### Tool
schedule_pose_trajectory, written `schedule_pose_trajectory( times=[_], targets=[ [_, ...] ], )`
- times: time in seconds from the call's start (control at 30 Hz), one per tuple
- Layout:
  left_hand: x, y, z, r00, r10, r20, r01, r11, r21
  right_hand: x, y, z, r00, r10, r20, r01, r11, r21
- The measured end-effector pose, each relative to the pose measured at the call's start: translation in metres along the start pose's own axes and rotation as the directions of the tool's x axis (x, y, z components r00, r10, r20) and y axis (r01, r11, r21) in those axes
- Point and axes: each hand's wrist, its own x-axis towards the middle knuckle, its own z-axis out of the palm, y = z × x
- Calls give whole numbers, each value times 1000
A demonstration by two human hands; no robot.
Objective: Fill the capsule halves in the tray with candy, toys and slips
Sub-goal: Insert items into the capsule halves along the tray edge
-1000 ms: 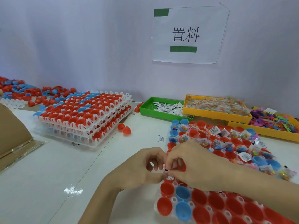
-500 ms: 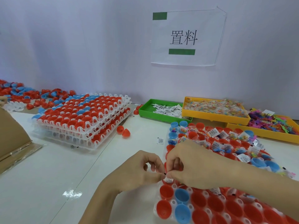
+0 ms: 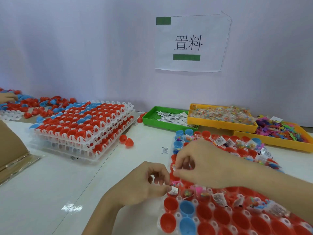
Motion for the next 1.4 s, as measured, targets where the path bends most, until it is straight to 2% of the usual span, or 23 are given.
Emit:
schedule_pose_trajectory(
  times=[0.1, 0.27, 0.43, 0.53, 0.6, 0.67, 0.77, 0.87, 1.0, 1.07, 1.2, 1.4],
  targets=[
    [0, 2, -1, 1000, 11, -7, -11, 1000, -19, -11, 17, -29, 984, 18, -179, -13, 1000, 28],
    [-4, 5, -5, 997, 74, -6, -74, 996, -52, -43, 61, -79, 912, 175, -371, -101, 972, 212],
    [3, 9, -7, 983, 67, -173, -98, 980, -176, -81, 133, -102, 759, 402, -513, -299, 914, 274],
    [21, 31, -11, 947, 148, -286, -205, 962, -180, -102, 186, -110, 636, 507, -582, -460, 854, 242],
    [42, 55, -13, 935, 249, -251, -290, 947, -141, -113, 218, -112, 570, 569, -593, -540, 803, 252],
    [70, 82, -9, 933, 330, -146, -343, 936, -82, -116, 243, -109, 515, 601, -611, -576, 771, 272],
    [125, 123, 13, 915, 400, -53, -392, 912, 118, -106, 265, -97, 460, 595, -659, -581, 763, 283],
    [186, 147, 46, 888, 449, -102, -406, 868, 284, -86, 278, -85, 467, 592, -657, -583, 764, 275],
    [258, 153, 92, 878, 468, -102, -397, 830, 393, -69, 291, -81, 483, 663, -572, -694, 688, 211],
    [288, 150, 114, 907, 417, -58, -360, 839, 409, -64, 295, -80, 495, 686, -533, -729, 662, 175],
    [332, 148, 154, 964, 266, 29, -254, 875, 411, -58, 303, -76, 473, 689, -549, -737, 651, 182],
    [359, 146, 185, 973, 228, 25, -218, 887, 407, -61, 313, -78, 515, 688, -511, -636, 707, 310]
  ],
)
